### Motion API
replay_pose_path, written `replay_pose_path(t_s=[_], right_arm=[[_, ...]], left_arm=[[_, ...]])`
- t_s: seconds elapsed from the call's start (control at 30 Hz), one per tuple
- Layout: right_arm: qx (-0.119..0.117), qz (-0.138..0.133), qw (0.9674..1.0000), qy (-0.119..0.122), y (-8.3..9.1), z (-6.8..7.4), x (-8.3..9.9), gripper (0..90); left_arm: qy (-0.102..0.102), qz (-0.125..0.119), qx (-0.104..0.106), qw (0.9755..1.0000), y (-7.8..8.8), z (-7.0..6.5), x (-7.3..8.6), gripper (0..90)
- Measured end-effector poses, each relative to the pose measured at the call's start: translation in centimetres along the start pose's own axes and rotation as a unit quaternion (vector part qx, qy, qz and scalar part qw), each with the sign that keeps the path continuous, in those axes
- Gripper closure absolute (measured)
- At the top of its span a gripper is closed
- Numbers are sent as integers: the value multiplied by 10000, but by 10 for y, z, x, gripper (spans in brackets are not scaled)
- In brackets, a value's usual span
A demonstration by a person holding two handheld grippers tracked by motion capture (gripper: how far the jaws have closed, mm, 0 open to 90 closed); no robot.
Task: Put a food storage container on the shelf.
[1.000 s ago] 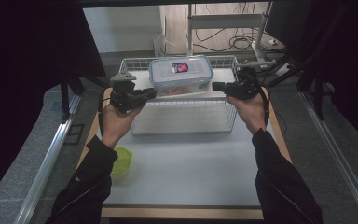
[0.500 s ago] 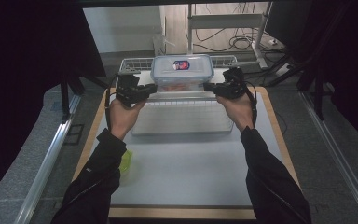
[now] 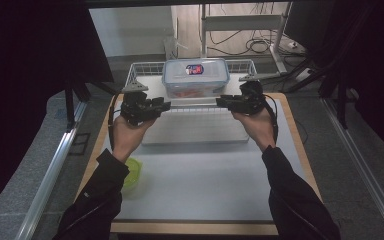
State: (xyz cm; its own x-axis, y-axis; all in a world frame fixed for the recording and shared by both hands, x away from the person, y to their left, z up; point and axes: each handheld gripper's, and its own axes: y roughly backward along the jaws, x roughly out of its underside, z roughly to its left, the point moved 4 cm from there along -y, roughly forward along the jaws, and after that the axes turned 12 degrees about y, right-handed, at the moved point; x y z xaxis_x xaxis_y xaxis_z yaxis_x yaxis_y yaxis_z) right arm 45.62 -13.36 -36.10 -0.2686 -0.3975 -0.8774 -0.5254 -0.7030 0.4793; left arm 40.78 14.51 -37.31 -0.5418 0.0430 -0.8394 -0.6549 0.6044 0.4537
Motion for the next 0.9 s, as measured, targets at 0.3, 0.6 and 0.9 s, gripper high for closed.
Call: replay_pose_path(t_s=[0.3,0.6,0.9], right_arm=[[-5,-45,9999,132,9,17,16,433],[15,43,9990,445,20,35,38,296],[23,179,9980,603,26,53,72,167]], left_arm=[[-359,115,152,9992,-1,-18,26,383],[-738,317,309,9963,1,-41,57,223],[-698,325,410,9962,3,-51,92,76]])
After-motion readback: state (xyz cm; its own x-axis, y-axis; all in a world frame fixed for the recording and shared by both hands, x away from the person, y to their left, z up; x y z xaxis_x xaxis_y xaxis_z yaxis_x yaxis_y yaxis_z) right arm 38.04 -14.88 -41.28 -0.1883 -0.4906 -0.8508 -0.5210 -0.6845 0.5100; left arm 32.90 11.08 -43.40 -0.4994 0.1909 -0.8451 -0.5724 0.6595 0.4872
